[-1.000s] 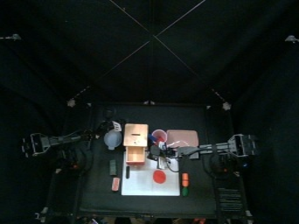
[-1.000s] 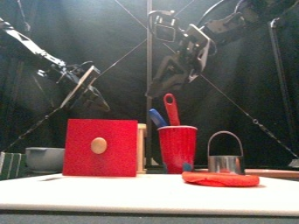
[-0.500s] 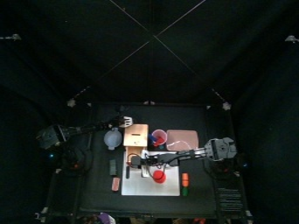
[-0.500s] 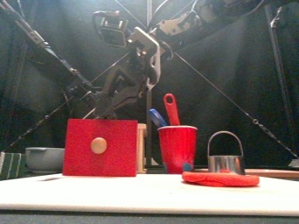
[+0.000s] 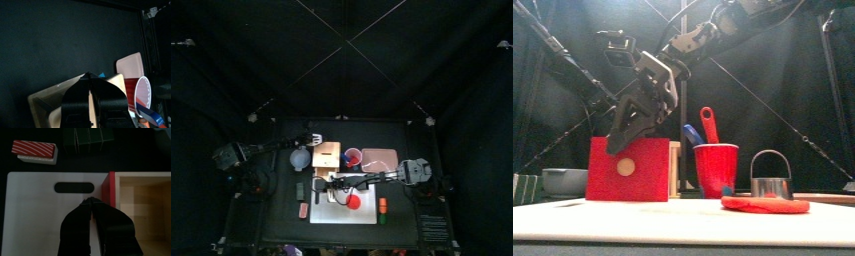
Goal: Get the cutter from the drawer then cut the dough then place the extra dough in the bowl
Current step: Shut the drawer
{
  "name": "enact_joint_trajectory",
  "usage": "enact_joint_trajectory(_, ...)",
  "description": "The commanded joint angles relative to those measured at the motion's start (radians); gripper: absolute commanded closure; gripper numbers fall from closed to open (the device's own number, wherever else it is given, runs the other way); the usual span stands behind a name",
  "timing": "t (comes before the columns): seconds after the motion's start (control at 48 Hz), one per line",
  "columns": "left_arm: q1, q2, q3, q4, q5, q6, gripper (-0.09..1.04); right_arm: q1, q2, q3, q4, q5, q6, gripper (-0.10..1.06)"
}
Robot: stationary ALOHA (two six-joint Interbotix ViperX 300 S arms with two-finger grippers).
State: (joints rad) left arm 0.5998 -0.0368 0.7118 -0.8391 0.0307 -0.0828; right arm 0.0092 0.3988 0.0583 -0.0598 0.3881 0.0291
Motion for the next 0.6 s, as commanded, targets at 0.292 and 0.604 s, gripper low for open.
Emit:
enact_joint_trajectory(0.292, 0.000, -0.006, -0.003, 0.000, 0.006, 0.000, 0.63, -0.097, -0.003, -0.075, -0.083, 0.035, -0.002, 0.53)
enact_joint_trajectory(0.604, -0.003, -0.006, -0.003, -0.003, 0.006, -0.002, 0.63, -0.121, 0.046, -0.138, -0.123, 0.066, -0.002, 0.53)
